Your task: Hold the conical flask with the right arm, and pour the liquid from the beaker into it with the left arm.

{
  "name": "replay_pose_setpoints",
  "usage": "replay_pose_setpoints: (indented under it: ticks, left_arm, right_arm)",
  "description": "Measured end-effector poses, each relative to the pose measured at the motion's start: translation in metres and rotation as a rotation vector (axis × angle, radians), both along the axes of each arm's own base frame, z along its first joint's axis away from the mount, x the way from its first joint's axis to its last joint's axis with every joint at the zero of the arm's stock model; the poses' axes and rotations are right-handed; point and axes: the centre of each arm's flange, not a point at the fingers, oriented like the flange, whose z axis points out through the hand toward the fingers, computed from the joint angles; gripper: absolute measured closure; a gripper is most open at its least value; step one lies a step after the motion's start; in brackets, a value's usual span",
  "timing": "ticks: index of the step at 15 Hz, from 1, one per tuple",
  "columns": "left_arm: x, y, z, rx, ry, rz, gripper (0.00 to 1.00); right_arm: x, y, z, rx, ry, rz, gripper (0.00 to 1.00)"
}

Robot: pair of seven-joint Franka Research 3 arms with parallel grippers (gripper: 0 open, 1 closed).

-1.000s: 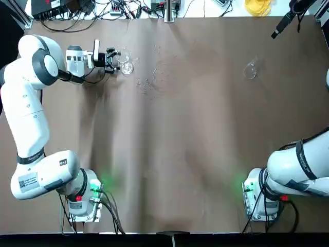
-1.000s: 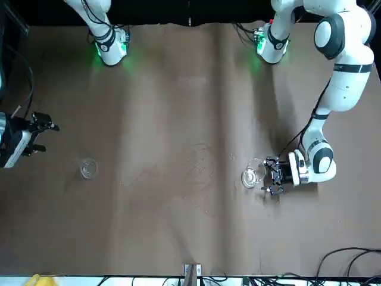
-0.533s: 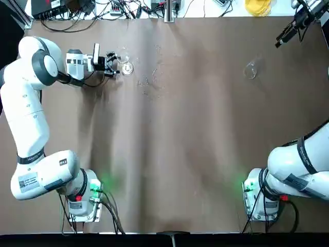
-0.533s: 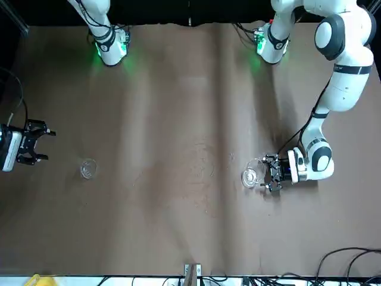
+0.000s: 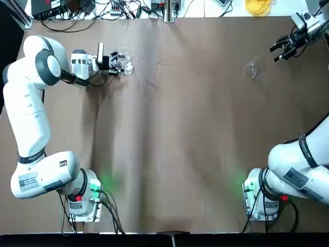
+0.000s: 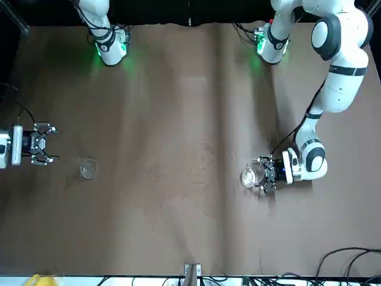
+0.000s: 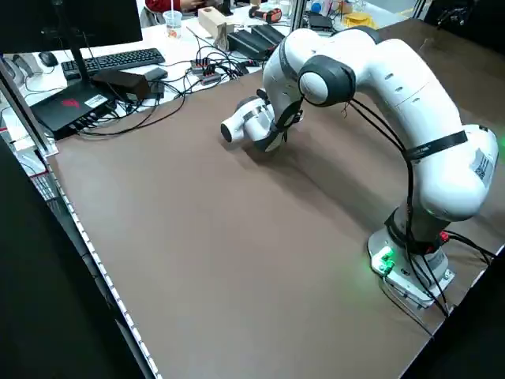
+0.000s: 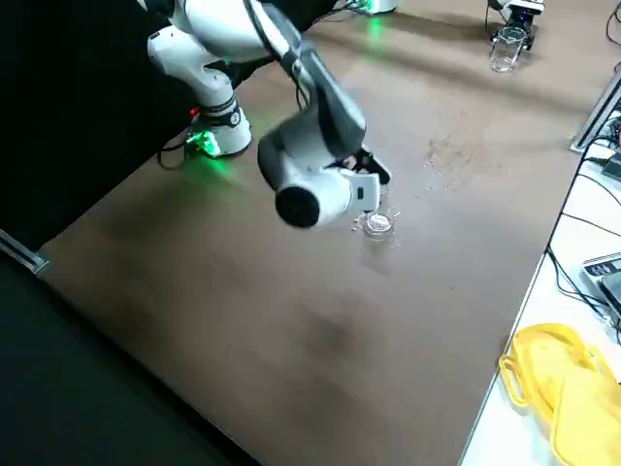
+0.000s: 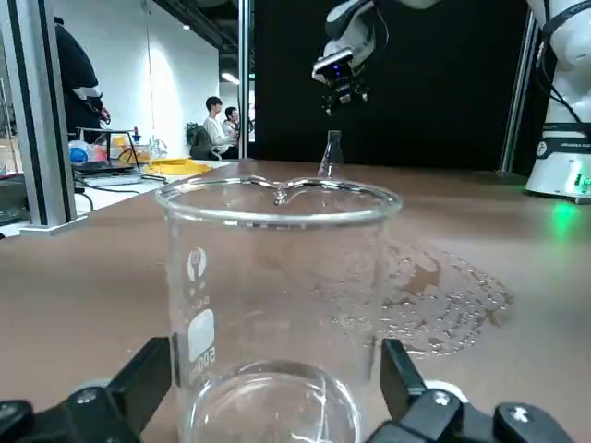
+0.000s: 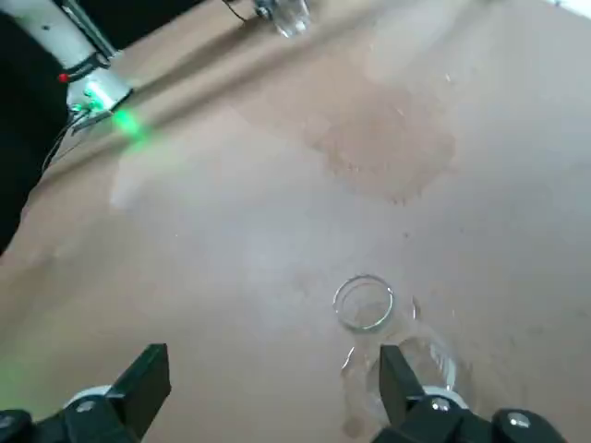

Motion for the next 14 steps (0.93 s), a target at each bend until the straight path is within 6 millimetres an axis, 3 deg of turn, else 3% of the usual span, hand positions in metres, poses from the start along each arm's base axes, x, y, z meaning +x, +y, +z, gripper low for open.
replay_pose_setpoints:
  ticks: [4, 7, 10, 14]
  left_arm:
    - [0.003, -0.006, 0.001, -0.008, -0.002, 0.024, 0.00]
    - [0.005, -0.023, 0.002, -0.019, -0.001, 0.029, 0.00]
    - [0.004, -0.035, 0.002, -0.016, 0.000, 0.020, 0.00]
    - [0.004, -0.033, 0.001, -0.013, 0.000, 0.022, 0.00]
  right_arm:
    - [0.001, -0.005, -0.022, 0.105, -0.127, 0.007, 0.00]
    - [-0.001, -0.013, -0.036, 0.168, -0.227, 0.009, 0.00]
    - [-0.008, -0.015, -0.065, 0.249, -0.267, 0.011, 0.00]
    - [-0.011, -0.005, -0.103, 0.329, -0.306, 0.004, 0.00]
